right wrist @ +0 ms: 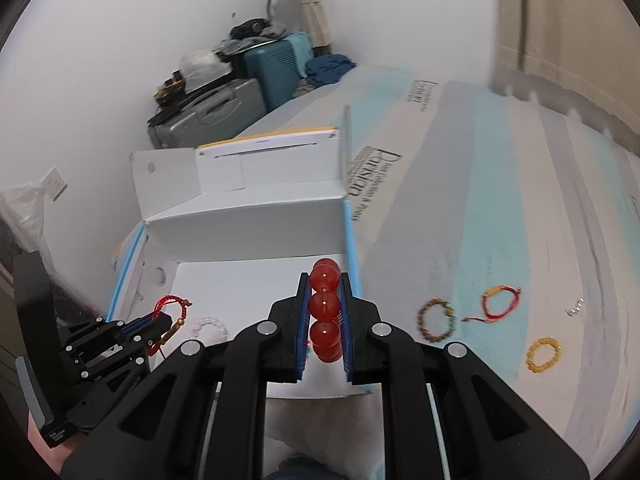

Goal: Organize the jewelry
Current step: 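Carry the red cord and red bead bracelets over the white box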

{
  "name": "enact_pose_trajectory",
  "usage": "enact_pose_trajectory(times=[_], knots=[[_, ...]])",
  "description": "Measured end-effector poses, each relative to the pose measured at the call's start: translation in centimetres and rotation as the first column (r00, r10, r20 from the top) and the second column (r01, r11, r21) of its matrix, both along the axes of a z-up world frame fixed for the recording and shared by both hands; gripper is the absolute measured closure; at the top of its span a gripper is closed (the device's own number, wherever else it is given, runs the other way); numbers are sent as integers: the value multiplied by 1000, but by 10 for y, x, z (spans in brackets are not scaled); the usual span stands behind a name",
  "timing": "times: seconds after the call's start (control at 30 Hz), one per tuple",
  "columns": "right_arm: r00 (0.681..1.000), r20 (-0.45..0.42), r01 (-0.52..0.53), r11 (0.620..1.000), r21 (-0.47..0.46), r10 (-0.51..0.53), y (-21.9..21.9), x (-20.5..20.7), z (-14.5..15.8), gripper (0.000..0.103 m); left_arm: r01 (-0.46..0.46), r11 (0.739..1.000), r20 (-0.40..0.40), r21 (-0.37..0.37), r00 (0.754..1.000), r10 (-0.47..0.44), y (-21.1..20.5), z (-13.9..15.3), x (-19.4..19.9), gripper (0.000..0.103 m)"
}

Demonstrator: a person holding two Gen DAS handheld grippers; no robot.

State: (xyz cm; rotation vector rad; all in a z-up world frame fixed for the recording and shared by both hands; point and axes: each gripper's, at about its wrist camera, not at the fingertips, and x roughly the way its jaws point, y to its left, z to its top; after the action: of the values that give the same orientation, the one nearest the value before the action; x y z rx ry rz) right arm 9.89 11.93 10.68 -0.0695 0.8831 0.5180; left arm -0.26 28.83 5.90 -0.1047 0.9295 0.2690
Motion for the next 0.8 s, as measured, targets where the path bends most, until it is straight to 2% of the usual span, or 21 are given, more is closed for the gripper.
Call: enact_pose_trajectory(times=[0.33, 0.8], knots=[[996, -39, -76, 996, -36, 74, 52, -11, -27, 91, -56, 998, -38, -23, 998, 55, 31, -21, -9, 97], [986, -140, -110, 989, -103, 95, 77, -9, -90, 91, -97, 994, -120, -44, 989, 91, 51, -66, -4, 97]])
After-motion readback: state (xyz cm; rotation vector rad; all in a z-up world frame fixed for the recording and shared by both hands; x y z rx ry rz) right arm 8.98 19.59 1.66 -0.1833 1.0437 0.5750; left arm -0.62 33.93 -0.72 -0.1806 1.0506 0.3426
